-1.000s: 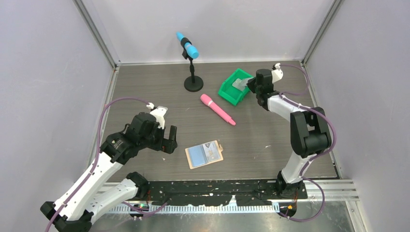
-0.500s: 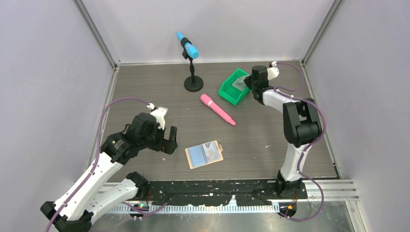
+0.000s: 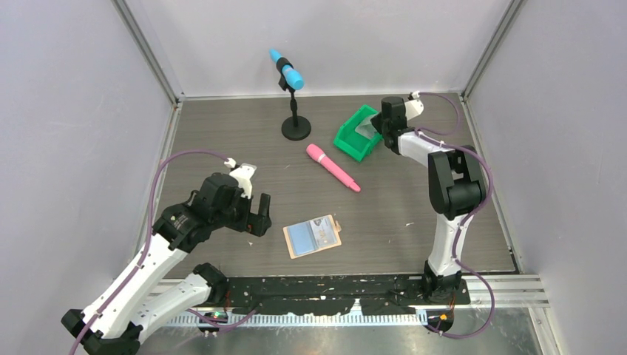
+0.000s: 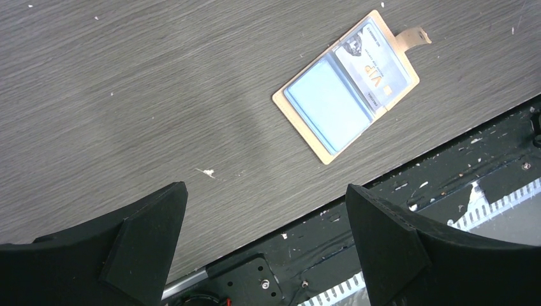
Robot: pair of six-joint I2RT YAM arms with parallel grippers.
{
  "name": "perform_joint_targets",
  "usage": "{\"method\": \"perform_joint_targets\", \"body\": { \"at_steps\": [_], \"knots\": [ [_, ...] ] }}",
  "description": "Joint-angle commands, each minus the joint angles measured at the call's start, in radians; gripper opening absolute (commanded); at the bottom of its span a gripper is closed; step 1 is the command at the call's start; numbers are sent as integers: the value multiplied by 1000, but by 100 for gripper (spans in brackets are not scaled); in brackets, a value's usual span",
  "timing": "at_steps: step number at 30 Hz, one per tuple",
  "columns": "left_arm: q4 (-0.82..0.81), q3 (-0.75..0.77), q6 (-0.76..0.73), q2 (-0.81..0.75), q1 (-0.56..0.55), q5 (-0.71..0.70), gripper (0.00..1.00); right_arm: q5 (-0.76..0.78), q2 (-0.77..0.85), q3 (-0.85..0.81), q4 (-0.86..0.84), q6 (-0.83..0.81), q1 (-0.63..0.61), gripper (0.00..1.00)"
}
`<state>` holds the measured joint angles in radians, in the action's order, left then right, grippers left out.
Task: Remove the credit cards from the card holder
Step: Place the credit card in the storage box.
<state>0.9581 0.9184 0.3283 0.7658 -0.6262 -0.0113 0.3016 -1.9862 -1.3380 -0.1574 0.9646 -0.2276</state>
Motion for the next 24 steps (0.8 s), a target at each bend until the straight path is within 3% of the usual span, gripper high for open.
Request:
{"method": "perform_joint_targets", "body": {
  "at_steps": [1,24],
  "knots": [
    [-18,0,-21,-16,3,38,100,48,-22,-64,20,-1,1,9],
    [-11,10,-19,-3,4,19,100,109,2,-170,149,-71,1,21]
  ]
}}
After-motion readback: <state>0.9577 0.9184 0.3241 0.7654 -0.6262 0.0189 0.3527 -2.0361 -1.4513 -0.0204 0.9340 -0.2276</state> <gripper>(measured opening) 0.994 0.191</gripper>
